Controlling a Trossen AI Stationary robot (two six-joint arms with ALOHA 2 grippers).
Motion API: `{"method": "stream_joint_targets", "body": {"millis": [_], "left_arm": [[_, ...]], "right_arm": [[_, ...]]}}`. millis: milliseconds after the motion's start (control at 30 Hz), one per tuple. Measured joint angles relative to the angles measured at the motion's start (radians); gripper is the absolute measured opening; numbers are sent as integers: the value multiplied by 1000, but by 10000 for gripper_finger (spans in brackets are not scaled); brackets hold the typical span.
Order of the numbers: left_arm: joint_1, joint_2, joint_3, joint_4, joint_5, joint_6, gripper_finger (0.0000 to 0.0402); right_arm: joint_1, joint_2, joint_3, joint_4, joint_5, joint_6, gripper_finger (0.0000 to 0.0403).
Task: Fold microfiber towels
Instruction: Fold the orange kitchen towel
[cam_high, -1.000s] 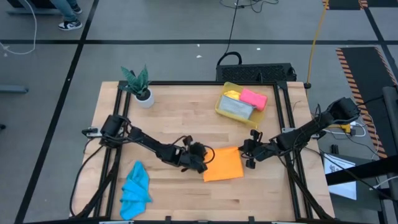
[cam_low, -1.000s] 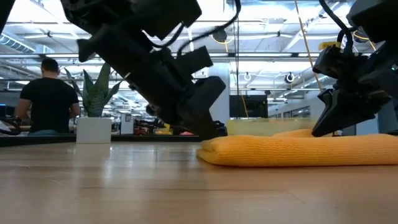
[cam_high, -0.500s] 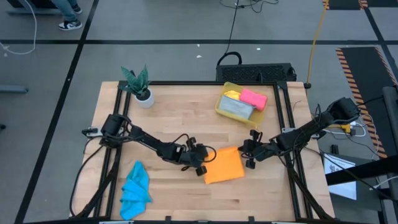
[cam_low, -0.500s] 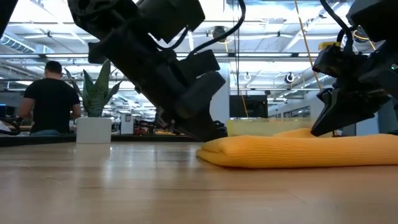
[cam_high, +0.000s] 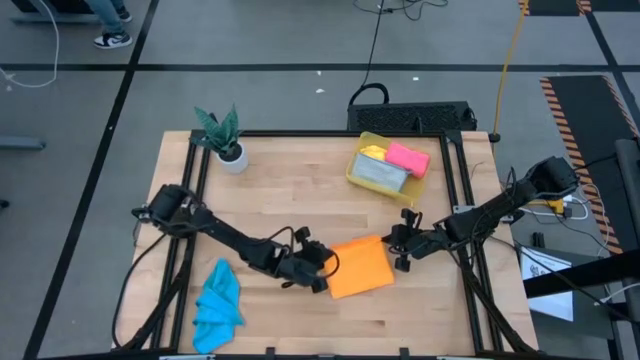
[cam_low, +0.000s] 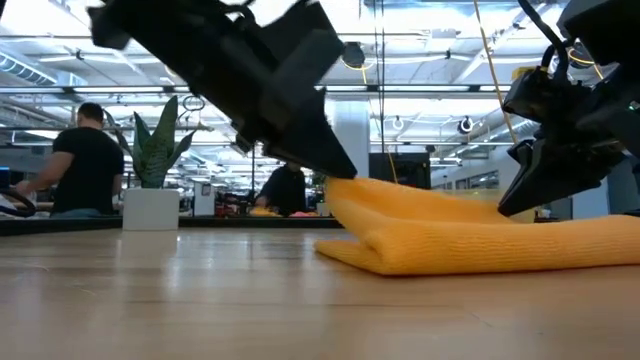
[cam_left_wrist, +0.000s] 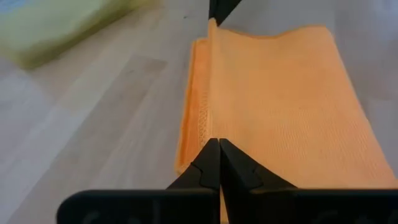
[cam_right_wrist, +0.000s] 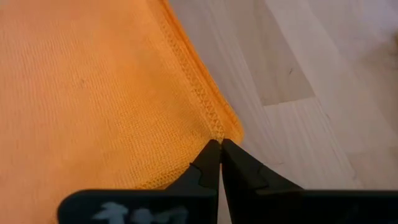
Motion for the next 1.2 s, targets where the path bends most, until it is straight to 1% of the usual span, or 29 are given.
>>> {"method": "stream_joint_targets", "body": {"millis": [167, 300, 400, 500, 567, 733, 967, 1100, 1200], "left_arm": [[-15, -1, 0, -47, -46, -7, 3], [-6, 19, -2, -84, -52, -53, 6], [-7, 28, -1, -76, -57, -59, 7], [-12, 31, -1, -78, -56, -58, 3], [-20, 27, -1, -77, -56, -61, 6], [-51, 4, 0, -75, -39, -77, 3], [-45, 4, 0, -104, 15, -138, 4], [-70, -14, 0, -82, 19, -128, 6], [-83, -18, 1, -94, 28, -130, 7]], "right_arm": [[0, 0, 0, 11, 1, 1, 2], [0, 0, 0, 31, 5, -9, 2], [0, 7, -20, 106, 6, -33, 2], [0, 38, -50, 232, 8, -75, 2], [-4, 68, -67, 279, 10, -84, 5], [-27, 115, -81, 298, 11, -71, 28], [-59, 146, -82, 328, 9, -61, 66], [-66, 142, -82, 335, 9, -86, 82], [-66, 100, -82, 319, 10, -103, 88]]}}
